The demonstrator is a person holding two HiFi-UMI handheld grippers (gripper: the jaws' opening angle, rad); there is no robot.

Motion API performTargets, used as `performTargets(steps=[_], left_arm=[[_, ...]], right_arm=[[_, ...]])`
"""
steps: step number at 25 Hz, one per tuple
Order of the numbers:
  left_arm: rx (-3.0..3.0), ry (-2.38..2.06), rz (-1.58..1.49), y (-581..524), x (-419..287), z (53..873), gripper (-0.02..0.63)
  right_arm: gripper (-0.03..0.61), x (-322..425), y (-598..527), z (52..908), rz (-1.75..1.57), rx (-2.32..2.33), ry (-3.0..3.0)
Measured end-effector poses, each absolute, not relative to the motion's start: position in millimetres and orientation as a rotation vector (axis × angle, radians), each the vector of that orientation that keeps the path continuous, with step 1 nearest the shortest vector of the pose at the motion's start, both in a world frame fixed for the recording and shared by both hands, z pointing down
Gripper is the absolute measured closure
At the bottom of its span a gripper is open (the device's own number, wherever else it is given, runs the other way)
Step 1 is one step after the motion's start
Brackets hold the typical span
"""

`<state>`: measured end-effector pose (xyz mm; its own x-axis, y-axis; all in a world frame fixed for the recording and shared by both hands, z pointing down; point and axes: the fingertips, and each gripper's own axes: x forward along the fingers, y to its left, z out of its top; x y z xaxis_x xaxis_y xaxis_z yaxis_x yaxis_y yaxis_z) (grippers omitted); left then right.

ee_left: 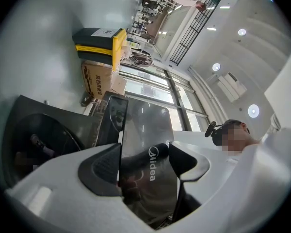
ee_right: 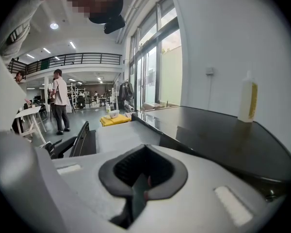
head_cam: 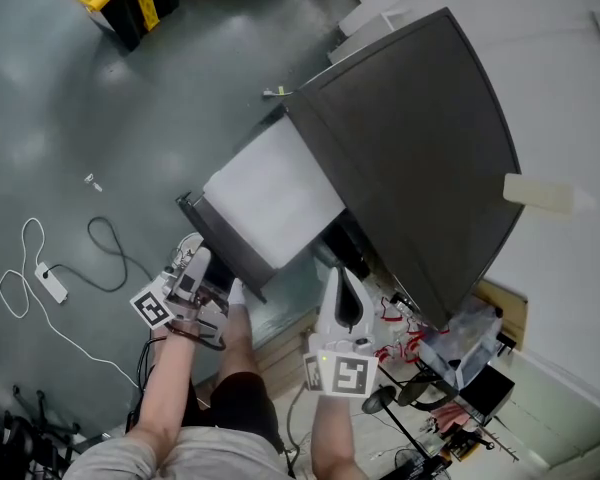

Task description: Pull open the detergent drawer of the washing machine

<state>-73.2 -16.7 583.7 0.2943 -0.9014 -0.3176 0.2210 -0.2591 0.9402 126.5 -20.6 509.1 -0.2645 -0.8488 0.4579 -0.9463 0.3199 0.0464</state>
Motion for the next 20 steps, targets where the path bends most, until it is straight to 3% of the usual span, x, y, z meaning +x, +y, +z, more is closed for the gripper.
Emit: performTargets(steps=[7, 13, 20], left_arm=[[1.447, -0.696, -1.17, -15.5, -75.4, 587.5, 0.295], [1.667, -0.841, -0.815, -3.1, -80.6, 602.0, 0.295], [1.736, -0.907, -0.647, -3.0, -92.5, 584.6, 0.299]], right_arm=[[0.574, 128.5, -18.1, 503.9, 0.327, 1.607, -2.186], [0.575, 129.9, -21.7, 494.6, 0.325, 1.64, -2.184], [0.574, 119.8, -28.7, 470.1, 0.294, 1.671, -2.199]])
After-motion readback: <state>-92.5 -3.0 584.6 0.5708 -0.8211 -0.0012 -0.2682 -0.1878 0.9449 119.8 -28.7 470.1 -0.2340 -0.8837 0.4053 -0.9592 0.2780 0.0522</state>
